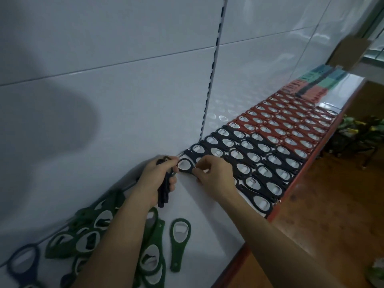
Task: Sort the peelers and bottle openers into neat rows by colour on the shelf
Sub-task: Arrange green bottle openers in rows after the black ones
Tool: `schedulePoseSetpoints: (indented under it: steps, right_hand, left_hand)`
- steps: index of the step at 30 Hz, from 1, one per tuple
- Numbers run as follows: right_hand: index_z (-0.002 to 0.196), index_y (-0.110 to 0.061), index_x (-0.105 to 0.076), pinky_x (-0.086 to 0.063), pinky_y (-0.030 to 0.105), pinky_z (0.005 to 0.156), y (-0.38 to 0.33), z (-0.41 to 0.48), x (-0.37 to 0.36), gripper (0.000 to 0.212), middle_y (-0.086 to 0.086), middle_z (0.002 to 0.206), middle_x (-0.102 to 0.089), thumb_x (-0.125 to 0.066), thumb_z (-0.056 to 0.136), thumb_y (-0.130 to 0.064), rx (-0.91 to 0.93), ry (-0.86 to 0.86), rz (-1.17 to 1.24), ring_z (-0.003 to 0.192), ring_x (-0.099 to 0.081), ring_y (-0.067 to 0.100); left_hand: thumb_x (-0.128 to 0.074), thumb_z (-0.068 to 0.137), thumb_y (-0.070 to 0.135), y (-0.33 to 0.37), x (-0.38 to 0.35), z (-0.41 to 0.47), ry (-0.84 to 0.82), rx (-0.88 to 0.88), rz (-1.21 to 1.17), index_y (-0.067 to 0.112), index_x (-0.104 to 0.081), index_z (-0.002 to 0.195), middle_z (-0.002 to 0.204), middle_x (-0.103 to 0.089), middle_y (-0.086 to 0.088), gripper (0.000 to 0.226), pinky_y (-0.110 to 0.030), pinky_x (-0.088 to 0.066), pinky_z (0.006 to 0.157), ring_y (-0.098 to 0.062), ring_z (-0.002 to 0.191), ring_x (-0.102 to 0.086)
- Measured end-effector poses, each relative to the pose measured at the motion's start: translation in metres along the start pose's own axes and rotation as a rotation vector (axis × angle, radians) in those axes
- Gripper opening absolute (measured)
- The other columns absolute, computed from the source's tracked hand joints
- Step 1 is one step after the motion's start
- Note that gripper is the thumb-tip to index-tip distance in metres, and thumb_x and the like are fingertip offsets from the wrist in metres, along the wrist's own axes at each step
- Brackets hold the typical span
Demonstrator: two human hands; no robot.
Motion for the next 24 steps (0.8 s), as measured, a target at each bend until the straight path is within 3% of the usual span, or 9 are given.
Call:
schedulePoseSetpoints:
  steps: [4,9,14,17,20,24]
  right_hand:
    - [0.093,-0.026,-0.076,-0.05,0.032,0.073,0.0,-0.011,-0.008,0.011,-0.006,0.098,-0.059,-0.073,0.088,-0.036,0.099,0.015,-0.179,0.083,-0.058,0.013]
    - [0.1,-0.025,-0.08,-0.051,0.035,0.072,0.003,-0.016,-0.016,0.021,-0.001,0.094,-0.06,-0.063,0.09,-0.017,0.167,-0.002,-0.211,0.082,-0.059,0.018]
    - [0.104,-0.027,-0.079,-0.05,0.034,0.068,0.006,-0.01,-0.018,0.023,0.0,0.091,-0.056,-0.059,0.094,-0.021,0.154,0.011,-0.217,0.08,-0.057,0.021]
    - [0.098,-0.031,-0.08,-0.046,0.032,0.062,0.007,-0.007,-0.02,0.023,-0.003,0.083,-0.053,-0.058,0.092,-0.027,0.13,0.038,-0.21,0.075,-0.055,0.018]
    - [0.082,-0.029,-0.076,-0.04,0.029,0.054,0.001,-0.008,-0.023,0.021,-0.009,0.073,-0.049,-0.057,0.083,-0.036,0.071,0.115,-0.246,0.066,-0.051,0.011]
    - [0.083,-0.027,-0.076,-0.049,0.023,0.063,-0.005,-0.01,-0.012,0.018,-0.012,0.074,-0.064,-0.058,0.084,-0.027,0.04,0.107,-0.057,0.071,-0.06,0.005]
  left_hand:
    - [-0.059,0.099,0.01,-0.005,-0.001,0.002,0.007,0.013,-0.025,0.011,-0.066,0.11,0.079,-0.059,-0.006,0.013,-0.025,-0.04,0.042,-0.016,0.05,-0.047]
    - [-0.045,0.094,-0.002,-0.005,-0.009,0.002,-0.024,0.0,-0.176,0.007,-0.06,0.117,0.081,-0.059,-0.009,0.029,-0.027,-0.044,0.046,-0.018,0.054,-0.05]
    - [-0.04,0.095,0.0,-0.005,-0.011,0.0,-0.057,0.016,-0.212,0.007,-0.06,0.112,0.086,-0.069,-0.012,0.027,-0.029,-0.051,0.053,-0.021,0.06,-0.056]
    - [-0.04,0.099,0.001,-0.005,-0.012,-0.001,-0.075,0.013,-0.216,0.004,-0.064,0.108,0.1,-0.076,-0.016,0.025,-0.037,-0.058,0.069,-0.028,0.072,-0.067]
    - [-0.042,0.101,0.0,-0.008,-0.013,0.002,-0.099,-0.006,-0.192,-0.006,-0.061,0.122,0.116,-0.073,-0.021,0.029,-0.044,-0.058,0.087,-0.038,0.097,-0.073]
    - [-0.052,0.101,0.0,-0.007,-0.014,-0.003,-0.095,-0.063,-0.122,-0.01,-0.064,0.121,0.113,-0.074,-0.024,0.025,-0.034,-0.062,0.075,-0.039,0.101,-0.074]
Point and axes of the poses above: each hand's wrist, its own z-axis towards the middle knuckle, its own x-axis out of the back of the hand, y = z × x, the point moved 4 cm from there along z, towards the middle knuckle
